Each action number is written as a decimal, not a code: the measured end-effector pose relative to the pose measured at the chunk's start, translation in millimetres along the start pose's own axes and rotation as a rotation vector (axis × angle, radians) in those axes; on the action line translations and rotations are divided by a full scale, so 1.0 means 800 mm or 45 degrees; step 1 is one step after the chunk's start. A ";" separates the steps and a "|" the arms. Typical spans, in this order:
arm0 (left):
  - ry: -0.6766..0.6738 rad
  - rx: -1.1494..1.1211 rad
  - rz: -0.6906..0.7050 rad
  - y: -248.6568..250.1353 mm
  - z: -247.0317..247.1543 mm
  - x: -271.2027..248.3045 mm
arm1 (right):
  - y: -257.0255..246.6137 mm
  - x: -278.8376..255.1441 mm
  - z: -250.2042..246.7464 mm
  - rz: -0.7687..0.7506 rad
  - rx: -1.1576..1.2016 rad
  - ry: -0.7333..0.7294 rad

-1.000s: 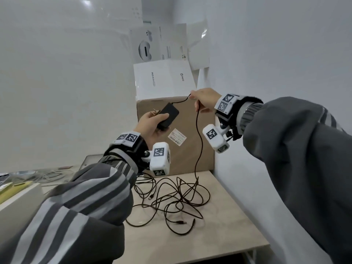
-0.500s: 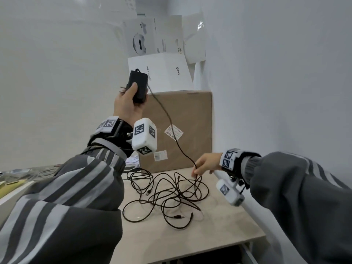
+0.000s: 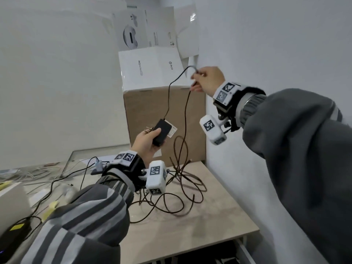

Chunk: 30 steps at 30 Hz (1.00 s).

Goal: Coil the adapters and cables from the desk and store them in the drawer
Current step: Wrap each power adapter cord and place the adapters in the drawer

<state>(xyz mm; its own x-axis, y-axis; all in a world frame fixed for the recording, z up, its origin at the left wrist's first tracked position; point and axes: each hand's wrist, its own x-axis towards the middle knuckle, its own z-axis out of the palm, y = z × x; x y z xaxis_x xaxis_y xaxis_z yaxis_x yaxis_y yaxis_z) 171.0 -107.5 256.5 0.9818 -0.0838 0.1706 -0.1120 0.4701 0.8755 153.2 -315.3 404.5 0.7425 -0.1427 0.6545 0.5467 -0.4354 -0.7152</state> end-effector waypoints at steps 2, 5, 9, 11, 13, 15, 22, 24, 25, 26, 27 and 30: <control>-0.035 0.003 -0.016 -0.005 0.008 -0.003 | 0.016 -0.017 0.006 0.136 -0.218 -0.269; -0.046 -0.032 -0.031 -0.010 0.013 -0.006 | 0.054 -0.041 0.011 0.216 -0.282 -0.268; -0.109 -0.156 -0.088 -0.016 0.018 -0.011 | 0.083 -0.067 0.017 0.230 -0.063 -0.339; -0.208 -0.201 -0.136 -0.018 0.024 -0.015 | 0.086 -0.069 0.020 0.210 0.016 -0.347; -0.328 -0.240 -0.201 -0.020 0.033 -0.022 | 0.084 -0.067 0.021 0.193 0.082 -0.346; -0.422 -0.271 -0.266 -0.024 0.045 -0.025 | 0.081 -0.065 0.024 0.181 0.139 -0.347; -0.352 -0.168 -0.135 -0.036 0.052 0.005 | 0.113 -0.073 0.027 0.244 0.122 -0.327; -0.244 -0.222 -0.076 -0.031 0.039 0.018 | 0.144 -0.091 0.032 0.264 -0.108 -0.468; -0.217 -0.255 -0.054 -0.025 0.033 0.022 | 0.164 -0.104 0.039 0.266 -0.274 -0.606; -0.203 -0.272 -0.044 -0.020 0.026 0.027 | 0.183 -0.119 0.050 0.281 -0.418 -0.768; -0.196 -0.273 -0.045 -0.016 0.020 0.030 | 0.202 -0.134 0.062 0.312 -0.496 -0.924; -0.191 -0.273 -0.036 -0.009 0.009 0.040 | 0.248 -0.171 0.106 0.444 -0.469 -1.201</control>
<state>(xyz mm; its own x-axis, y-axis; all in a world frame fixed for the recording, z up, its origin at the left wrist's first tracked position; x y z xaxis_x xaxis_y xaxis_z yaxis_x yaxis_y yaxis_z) 201.8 -119.8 259.1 0.9485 -0.2214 0.2265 -0.0339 0.6399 0.7677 193.2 -307.2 152.4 0.9206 0.3650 -0.1386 0.2132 -0.7675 -0.6046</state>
